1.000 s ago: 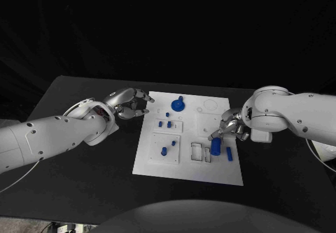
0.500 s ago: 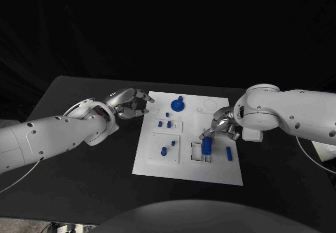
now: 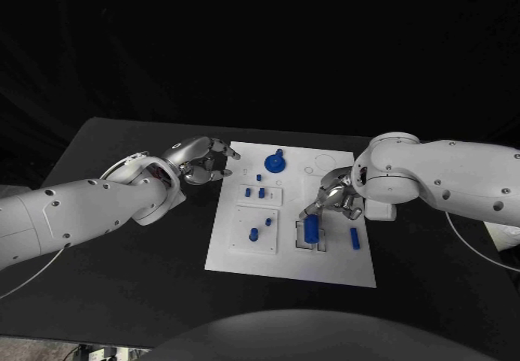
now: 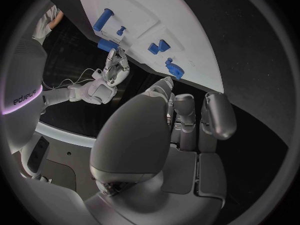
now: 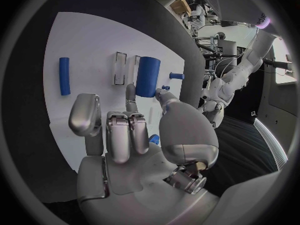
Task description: Assemble the parts on the task board
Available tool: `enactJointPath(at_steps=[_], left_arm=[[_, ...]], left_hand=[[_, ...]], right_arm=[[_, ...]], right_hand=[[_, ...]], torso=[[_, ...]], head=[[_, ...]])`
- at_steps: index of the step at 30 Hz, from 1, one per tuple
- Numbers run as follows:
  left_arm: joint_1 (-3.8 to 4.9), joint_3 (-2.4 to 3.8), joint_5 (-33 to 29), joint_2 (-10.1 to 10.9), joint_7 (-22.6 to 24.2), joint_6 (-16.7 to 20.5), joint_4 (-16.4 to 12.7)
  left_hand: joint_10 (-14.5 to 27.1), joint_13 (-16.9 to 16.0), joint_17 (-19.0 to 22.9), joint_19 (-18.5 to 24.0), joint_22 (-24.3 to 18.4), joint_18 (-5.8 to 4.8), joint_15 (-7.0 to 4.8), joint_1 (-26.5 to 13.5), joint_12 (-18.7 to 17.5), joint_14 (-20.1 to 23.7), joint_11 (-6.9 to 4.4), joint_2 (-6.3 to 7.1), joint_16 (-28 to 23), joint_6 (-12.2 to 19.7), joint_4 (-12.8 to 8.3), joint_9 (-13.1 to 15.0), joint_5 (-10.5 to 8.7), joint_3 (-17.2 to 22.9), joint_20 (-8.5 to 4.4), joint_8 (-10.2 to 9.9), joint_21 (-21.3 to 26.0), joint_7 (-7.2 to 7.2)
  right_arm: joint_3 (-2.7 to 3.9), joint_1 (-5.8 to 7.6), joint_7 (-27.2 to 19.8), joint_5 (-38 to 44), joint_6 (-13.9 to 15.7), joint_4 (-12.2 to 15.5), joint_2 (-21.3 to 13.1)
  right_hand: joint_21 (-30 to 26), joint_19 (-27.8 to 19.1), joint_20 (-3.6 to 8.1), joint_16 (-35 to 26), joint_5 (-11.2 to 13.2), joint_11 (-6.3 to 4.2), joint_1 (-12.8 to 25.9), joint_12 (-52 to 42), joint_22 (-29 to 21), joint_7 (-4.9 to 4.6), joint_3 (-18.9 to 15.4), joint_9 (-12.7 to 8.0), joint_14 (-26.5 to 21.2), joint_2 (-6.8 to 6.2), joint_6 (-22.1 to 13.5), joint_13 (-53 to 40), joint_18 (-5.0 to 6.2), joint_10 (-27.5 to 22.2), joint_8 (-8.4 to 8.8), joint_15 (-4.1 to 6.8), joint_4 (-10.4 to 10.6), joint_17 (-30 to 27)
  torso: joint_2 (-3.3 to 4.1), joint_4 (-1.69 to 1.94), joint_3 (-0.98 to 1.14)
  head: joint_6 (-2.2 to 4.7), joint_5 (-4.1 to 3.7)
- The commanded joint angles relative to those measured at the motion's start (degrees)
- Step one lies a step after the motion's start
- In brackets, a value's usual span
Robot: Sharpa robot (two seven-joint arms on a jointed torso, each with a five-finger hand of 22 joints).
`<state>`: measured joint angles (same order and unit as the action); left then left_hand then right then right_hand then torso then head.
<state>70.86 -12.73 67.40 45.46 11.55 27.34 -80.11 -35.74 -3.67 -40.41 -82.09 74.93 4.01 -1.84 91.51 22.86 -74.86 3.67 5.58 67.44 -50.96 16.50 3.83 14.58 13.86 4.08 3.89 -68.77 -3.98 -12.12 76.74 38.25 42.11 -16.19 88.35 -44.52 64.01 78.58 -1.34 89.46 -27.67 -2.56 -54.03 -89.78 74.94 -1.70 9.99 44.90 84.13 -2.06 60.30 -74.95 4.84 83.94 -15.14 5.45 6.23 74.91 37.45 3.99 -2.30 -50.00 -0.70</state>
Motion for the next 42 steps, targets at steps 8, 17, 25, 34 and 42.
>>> enactJointPath(at_steps=[8,17,25,34,42], left_arm=[[0.01,0.04,-0.18,0.09,-0.20,-0.95,-0.20],[0.01,0.04,-0.18,-0.12,-0.22,-1.12,-0.11],[0.00,0.04,-0.18,-0.09,-0.40,-1.36,-0.07],[0.00,0.04,-0.18,-0.11,-0.57,-1.49,-0.02],[-0.02,0.04,-0.18,-0.16,-0.69,-1.59,0.08]], left_hand=[[-0.38,0.04,0.01,0.04,9.41,0.29,0.13,0.69,0.05,0.16,0.09,0.00,0.09,0.01,-0.12,-0.03,0.22,0.42,0.45,-0.01,-0.04,-0.39],[-0.39,0.03,0.01,0.03,9.42,0.29,0.14,0.76,0.04,0.17,0.12,-0.02,0.09,0.00,-0.11,-0.03,0.24,0.51,0.45,-0.01,-0.07,-0.41],[-0.48,0.03,0.03,0.03,9.43,0.28,0.21,1.17,-0.01,0.20,0.24,-0.09,0.08,-0.03,-0.09,-0.04,0.30,1.24,0.49,-0.05,-0.09,-0.48],[-0.55,0.03,0.01,0.04,9.43,0.28,0.25,1.55,-0.09,0.23,0.31,0.04,0.09,-0.04,-0.04,-0.05,0.26,2.15,0.53,-0.09,-0.08,-0.54],[-0.56,0.03,0.01,0.04,9.43,0.28,0.27,1.60,-0.10,0.23,0.34,0.07,0.09,-0.04,-0.04,-0.06,0.26,2.32,0.53,-0.10,-0.08,-0.54]], right_arm=[[-0.02,-1.36,-0.49,0.45,-0.49,-0.90,1.14],[-0.02,-1.61,-0.41,1.00,-0.32,-0.93,1.33],[-0.02,-1.77,-0.43,1.31,-0.03,-0.90,1.04],[-0.02,-1.82,-0.49,1.44,0.23,-0.82,0.74],[-0.02,-1.87,-0.65,1.45,0.17,-0.71,0.46]], right_hand=[[-0.85,-0.12,-0.38,-0.36,7.72,0.87,1.94,-0.22,7.49,-0.58,6.64,0.70,5.37,0.22,-0.65,-15.05,0.65,6.06,1.17,-0.69,-6.73,13.81],[-1.11,0.00,-0.55,-0.47,11.13,1.09,2.79,-0.22,7.52,-0.81,5.64,1.02,5.32,0.44,-0.79,-15.05,0.67,6.06,1.70,-0.86,-6.02,13.66],[-1.68,0.04,-0.68,-0.67,15.82,1.22,4.93,-0.22,7.46,-0.95,3.81,1.37,5.23,0.76,-0.74,-15.05,0.74,6.06,2.24,-0.99,-4.17,13.39],[-1.88,0.25,-0.71,-0.62,20.35,1.26,6.47,-0.22,7.51,-0.99,1.95,1.78,5.27,1.12,-0.67,-15.05,0.75,6.06,2.69,-1.00,-2.61,13.46],[-1.75,0.55,-0.74,-0.14,24.82,1.37,8.46,-0.22,7.67,-1.14,-1.40,2.12,5.53,-0.49,-0.93,-15.05,0.67,6.06,3.36,-1.06,-0.95,14.14]], torso=[[0.14,-0.06,0.05],[0.05,-0.09,0.03],[0.09,-0.06,0.07],[0.09,-0.08,0.04],[0.07,-0.06,0.07]], head=[[0.00,0.61],[0.00,0.57],[0.00,0.67],[0.00,0.88],[0.00,0.94]])
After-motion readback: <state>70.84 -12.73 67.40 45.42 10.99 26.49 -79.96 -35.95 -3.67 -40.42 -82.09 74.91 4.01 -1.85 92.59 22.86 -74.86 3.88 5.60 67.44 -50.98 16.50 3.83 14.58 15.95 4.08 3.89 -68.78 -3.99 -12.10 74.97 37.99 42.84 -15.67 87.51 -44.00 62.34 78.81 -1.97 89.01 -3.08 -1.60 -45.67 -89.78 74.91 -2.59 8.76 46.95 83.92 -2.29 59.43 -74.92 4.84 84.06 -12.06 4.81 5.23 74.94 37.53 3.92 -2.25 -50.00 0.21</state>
